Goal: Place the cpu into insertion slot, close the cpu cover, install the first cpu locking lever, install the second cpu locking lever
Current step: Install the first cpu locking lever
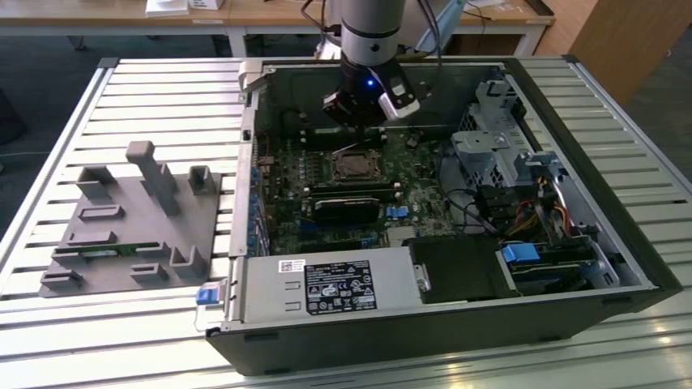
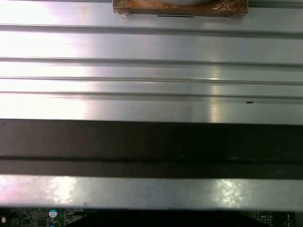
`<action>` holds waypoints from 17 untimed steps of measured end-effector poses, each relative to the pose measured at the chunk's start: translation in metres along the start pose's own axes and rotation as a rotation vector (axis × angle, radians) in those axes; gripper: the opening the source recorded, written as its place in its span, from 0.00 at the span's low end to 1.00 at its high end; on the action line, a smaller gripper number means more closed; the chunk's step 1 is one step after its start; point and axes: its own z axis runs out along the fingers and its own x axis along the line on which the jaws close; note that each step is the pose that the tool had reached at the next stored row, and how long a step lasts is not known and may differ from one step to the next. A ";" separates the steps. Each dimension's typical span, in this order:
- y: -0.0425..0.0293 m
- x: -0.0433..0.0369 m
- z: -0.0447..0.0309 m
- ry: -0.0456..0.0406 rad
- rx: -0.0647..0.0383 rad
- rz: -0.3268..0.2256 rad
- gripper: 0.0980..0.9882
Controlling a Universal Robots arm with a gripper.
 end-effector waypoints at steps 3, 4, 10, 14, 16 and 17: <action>0.0005 -0.0033 0.0040 0.0015 0.000 0.000 0.01; 0.0006 -0.0041 0.0052 0.0018 0.000 0.000 0.01; 0.0006 -0.0057 0.0108 0.0036 0.001 0.000 0.01; 0.0007 -0.0059 0.0138 0.0052 0.003 0.001 0.01; 0.0011 -0.0061 0.0148 0.0059 0.007 0.000 0.01; 0.0012 -0.0062 0.0152 0.0062 0.009 0.001 0.01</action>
